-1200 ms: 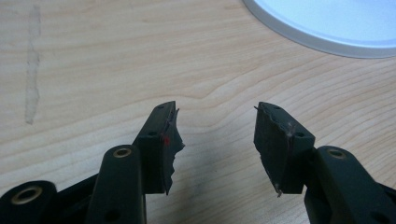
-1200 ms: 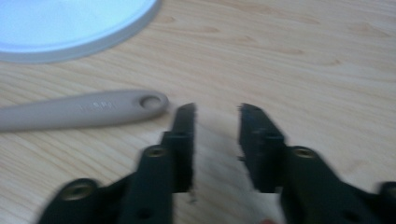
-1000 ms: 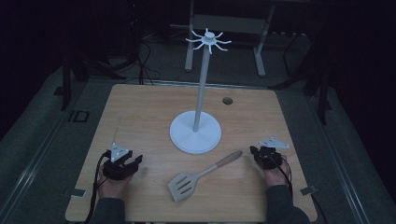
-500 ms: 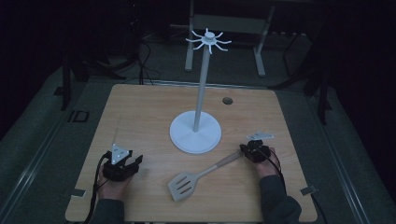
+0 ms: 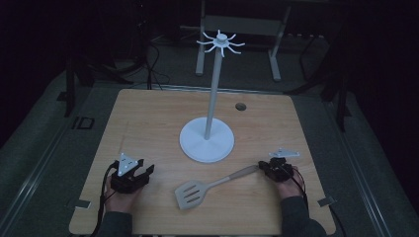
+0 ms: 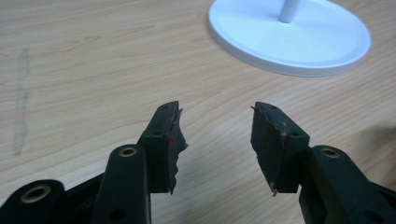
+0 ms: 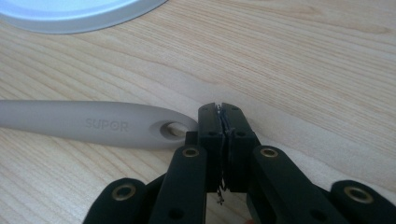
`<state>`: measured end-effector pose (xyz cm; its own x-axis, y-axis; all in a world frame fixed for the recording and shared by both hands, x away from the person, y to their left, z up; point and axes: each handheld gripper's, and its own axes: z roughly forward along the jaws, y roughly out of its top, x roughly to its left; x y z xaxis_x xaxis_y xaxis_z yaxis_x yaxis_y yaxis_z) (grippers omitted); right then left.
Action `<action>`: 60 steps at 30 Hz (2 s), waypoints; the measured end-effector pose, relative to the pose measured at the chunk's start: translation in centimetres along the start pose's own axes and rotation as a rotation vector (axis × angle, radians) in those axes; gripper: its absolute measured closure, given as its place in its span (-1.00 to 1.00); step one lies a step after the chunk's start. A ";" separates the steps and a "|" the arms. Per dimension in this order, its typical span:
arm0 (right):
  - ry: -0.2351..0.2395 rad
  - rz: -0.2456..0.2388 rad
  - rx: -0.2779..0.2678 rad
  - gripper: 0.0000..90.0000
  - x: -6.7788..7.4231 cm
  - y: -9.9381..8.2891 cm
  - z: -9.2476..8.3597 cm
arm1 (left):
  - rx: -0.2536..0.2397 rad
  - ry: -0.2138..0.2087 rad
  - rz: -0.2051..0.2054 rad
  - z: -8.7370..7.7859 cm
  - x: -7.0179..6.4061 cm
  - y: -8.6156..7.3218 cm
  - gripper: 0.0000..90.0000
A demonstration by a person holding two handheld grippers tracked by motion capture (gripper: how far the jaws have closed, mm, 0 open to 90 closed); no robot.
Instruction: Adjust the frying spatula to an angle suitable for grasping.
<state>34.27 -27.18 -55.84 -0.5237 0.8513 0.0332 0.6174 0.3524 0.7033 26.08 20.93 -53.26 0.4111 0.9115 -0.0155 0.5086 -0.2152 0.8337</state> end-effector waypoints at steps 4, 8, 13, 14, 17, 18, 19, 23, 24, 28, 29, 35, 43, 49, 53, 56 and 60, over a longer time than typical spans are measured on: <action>0.005 0.001 -0.014 1.00 0.1 0.0 0.2 | -0.008 -0.013 0.003 -0.2 -0.3 0.2 0.17; 0.016 -0.031 -0.003 1.00 0.7 -0.1 0.0 | -0.014 -0.021 0.006 -0.4 -0.4 0.4 0.17; 0.060 -0.042 0.002 1.00 1.9 -0.3 -0.2 | -0.025 -0.029 0.020 -0.6 -0.8 0.9 0.17; 0.067 -0.053 0.004 1.00 2.4 -0.3 -0.2 | -0.028 -0.031 0.019 -0.6 -0.9 1.0 0.17; 0.083 -0.078 0.009 1.00 3.9 -0.2 0.0 | -0.031 -0.035 0.033 -0.7 -1.3 1.3 0.17; 0.089 -0.087 0.009 1.00 4.3 -0.2 0.0 | -0.030 -0.040 0.040 -0.8 -1.5 1.4 0.17; 0.097 -0.094 0.012 1.00 4.9 -0.1 0.2 | -0.030 -0.043 0.044 -0.8 -1.6 1.5 0.17; 0.123 -0.120 0.015 1.00 6.4 0.3 0.6 | -0.025 -0.070 0.074 -1.0 -2.5 2.1 0.17; 0.128 -0.123 0.013 1.00 6.7 0.4 0.7 | -0.025 -0.077 0.081 -1.0 -2.7 2.2 0.17; 0.159 -0.138 0.011 1.00 7.9 0.6 1.1 | -0.019 -0.103 0.109 -1.1 -3.8 2.9 0.17; 0.166 -0.143 0.012 1.00 8.1 0.7 1.2 | -0.015 -0.107 0.119 -1.1 -4.1 3.1 0.17; 0.178 -0.176 0.013 0.88 8.9 0.8 1.2 | 0.016 -0.148 0.174 -1.0 -6.1 3.7 0.17; 0.160 -0.156 -0.012 0.68 7.4 0.7 0.2 | 0.085 -0.206 0.263 -0.2 -9.1 4.1 0.21; 0.133 -0.138 -0.032 0.60 6.0 0.6 -1.0 | 0.147 -0.244 0.319 1.1 -10.7 3.8 0.36; 0.121 -0.122 -0.040 0.55 5.1 0.4 -1.7 | 0.210 -0.270 0.373 2.1 -11.7 3.5 0.44; 0.109 -0.104 -0.050 0.53 4.4 0.3 -2.4 | 0.256 -0.292 0.404 2.8 -12.3 3.4 0.53; 0.097 -0.086 -0.062 0.51 3.4 -0.2 -3.2 | 0.294 -0.287 0.452 3.7 -13.1 3.4 0.62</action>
<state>30.53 -25.53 -53.59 -0.6297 0.7759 0.0372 0.5316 0.3955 0.7490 25.17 6.96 -52.28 0.8017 0.5851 0.1220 0.4070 -0.6839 0.6055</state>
